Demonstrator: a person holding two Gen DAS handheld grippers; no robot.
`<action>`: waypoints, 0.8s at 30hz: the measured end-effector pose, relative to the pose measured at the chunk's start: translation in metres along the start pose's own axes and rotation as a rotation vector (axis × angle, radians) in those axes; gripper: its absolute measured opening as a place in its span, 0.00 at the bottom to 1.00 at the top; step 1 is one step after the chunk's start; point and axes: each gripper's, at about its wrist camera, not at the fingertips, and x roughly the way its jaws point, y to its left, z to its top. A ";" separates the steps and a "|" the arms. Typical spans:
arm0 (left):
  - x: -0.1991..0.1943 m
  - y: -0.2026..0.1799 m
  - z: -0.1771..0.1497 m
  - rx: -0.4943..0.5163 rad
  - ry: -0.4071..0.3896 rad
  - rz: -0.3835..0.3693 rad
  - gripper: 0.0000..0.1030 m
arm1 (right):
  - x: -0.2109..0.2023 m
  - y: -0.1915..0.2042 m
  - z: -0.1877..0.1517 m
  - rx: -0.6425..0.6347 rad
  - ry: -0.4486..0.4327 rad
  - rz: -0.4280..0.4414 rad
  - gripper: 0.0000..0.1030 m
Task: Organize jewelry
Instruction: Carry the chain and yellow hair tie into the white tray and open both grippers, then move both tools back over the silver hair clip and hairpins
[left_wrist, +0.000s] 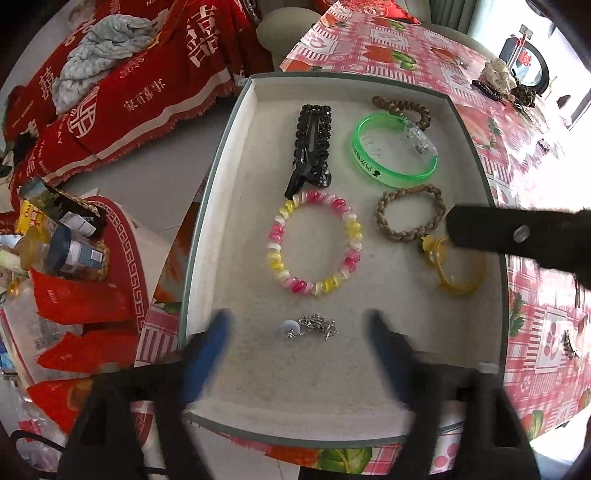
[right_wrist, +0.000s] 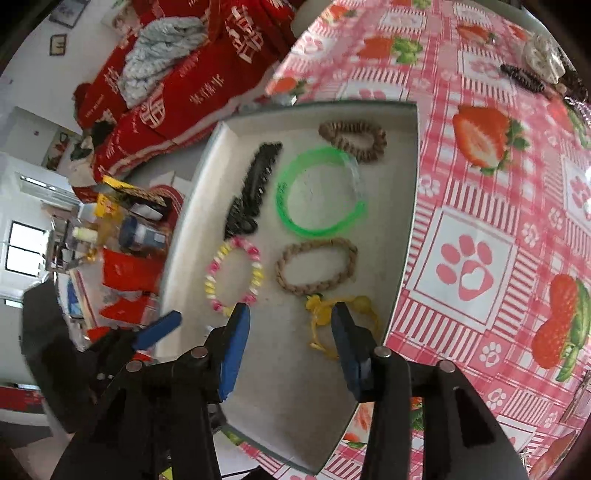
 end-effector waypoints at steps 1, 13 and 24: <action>-0.003 -0.001 0.000 -0.001 -0.015 0.007 1.00 | -0.006 0.000 0.000 0.005 -0.011 0.005 0.53; -0.029 -0.039 0.002 0.092 -0.053 0.003 1.00 | -0.066 -0.047 -0.028 0.123 -0.101 -0.013 0.79; -0.066 -0.127 -0.002 0.230 -0.083 -0.105 1.00 | -0.125 -0.151 -0.090 0.334 -0.137 -0.187 0.81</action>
